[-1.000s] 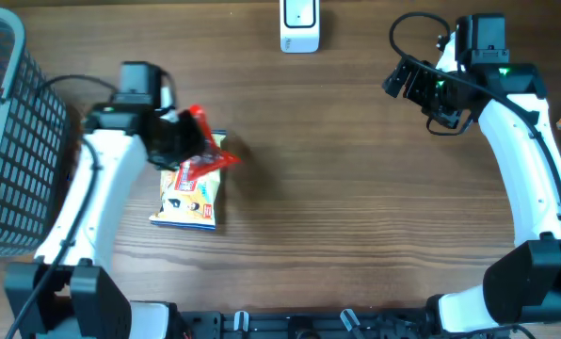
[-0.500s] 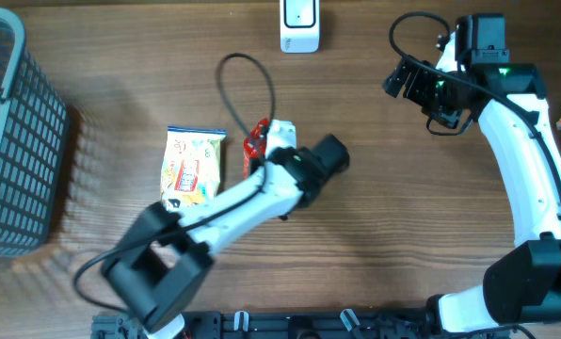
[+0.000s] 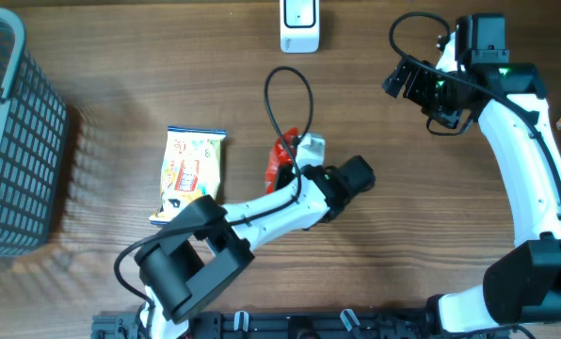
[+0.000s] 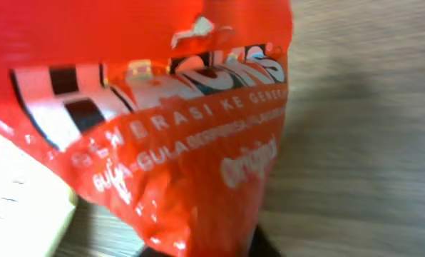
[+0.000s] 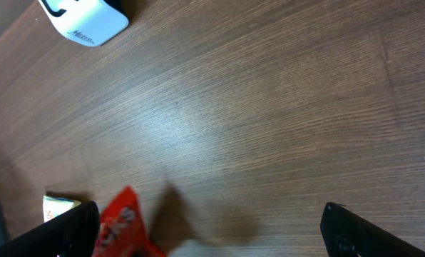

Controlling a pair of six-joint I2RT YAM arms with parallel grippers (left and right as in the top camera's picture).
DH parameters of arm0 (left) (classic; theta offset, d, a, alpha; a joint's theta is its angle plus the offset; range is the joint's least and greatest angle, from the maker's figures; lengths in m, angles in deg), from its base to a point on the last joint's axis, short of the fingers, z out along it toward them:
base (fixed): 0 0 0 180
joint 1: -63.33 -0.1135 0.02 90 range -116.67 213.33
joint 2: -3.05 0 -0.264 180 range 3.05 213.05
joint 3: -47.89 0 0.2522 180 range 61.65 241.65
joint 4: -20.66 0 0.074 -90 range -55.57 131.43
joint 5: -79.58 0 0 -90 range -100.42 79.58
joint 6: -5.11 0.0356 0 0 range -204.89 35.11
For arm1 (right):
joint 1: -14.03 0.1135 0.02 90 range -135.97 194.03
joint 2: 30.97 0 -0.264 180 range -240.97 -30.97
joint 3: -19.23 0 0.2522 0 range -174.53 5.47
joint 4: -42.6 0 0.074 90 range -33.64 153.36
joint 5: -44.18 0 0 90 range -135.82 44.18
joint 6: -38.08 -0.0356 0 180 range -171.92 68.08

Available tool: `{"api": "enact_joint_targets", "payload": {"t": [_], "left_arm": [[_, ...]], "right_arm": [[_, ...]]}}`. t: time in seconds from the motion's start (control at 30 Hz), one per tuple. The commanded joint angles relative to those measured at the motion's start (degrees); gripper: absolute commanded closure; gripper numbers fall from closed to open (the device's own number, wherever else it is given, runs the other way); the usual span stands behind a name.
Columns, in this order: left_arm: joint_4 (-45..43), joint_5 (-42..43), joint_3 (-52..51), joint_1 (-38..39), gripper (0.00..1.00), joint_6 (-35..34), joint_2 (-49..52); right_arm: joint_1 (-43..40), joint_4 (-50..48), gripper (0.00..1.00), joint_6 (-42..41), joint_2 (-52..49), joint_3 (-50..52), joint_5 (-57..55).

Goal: Scan the item barcode
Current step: 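Carry the red bag rightward and drop it on the table center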

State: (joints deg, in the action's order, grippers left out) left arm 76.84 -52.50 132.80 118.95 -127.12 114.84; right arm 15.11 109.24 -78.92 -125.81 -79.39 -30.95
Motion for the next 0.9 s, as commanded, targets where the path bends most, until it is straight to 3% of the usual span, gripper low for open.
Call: {"api": "enact_joint_targets", "payload": {"t": [0.0,0.03,0.1,0.33,0.47,0.57,0.6,0.7,0.73,0.83,0.87], "left_arm": [[0.11,7.56,-0.09,1.49,0.67,0.09,0.39],[0.46,7.56,-0.09,1.55,0.61,0.26,0.26],[0.70,7.58,0.04,1.55,0.57,1.95,-0.07],[10.08,5.01,6.34,0.57,0.75,2.62,-6.25],[11.04,7.17,6.99,-1.11,0.73,0.44,-14.19],[11.04,11.17,6.97,-3.93,0.57,-1.99,-20.09],[11.04,13.73,6.97,-5.53,0.44,-1.97,-21.77],[11.52,23.89,6.97,-12.26,0.27,-1.95,-24.55],[12.17,27.47,6.97,-15.41,0.17,-1.92,-24.59],[13.33,38.23,5.97,-24.59,0.00,-1.11,-23.69],[13.35,44.15,5.42,-28.00,0.00,0.83,-22.91]], "right_arm": [[0.13,-0.15,0.00,-0.42,-0.55,0.13,-0.90],[0.13,-0.15,0.00,-0.42,-0.55,0.13,-0.90],[0.13,-0.15,0.00,-0.42,-0.55,0.13,-0.90],[0.13,-0.15,0.01,-0.42,-0.55,0.13,-0.90],[0.13,-0.15,0.00,-0.39,-0.55,0.13,-0.90],[0.13,-0.15,0.00,-0.39,-0.55,0.13,-0.90],[0.13,-0.15,0.00,-0.42,-0.55,0.13,-0.90],[0.13,-0.15,0.00,-0.42,-0.55,0.13,-0.90],[0.13,-0.15,0.00,-0.42,-0.55,0.13,-0.90],[0.13,-0.15,0.00,-0.39,-0.55,0.13,-0.90],[0.13,-0.15,0.00,-0.39,-0.55,0.13,-0.90]]}}
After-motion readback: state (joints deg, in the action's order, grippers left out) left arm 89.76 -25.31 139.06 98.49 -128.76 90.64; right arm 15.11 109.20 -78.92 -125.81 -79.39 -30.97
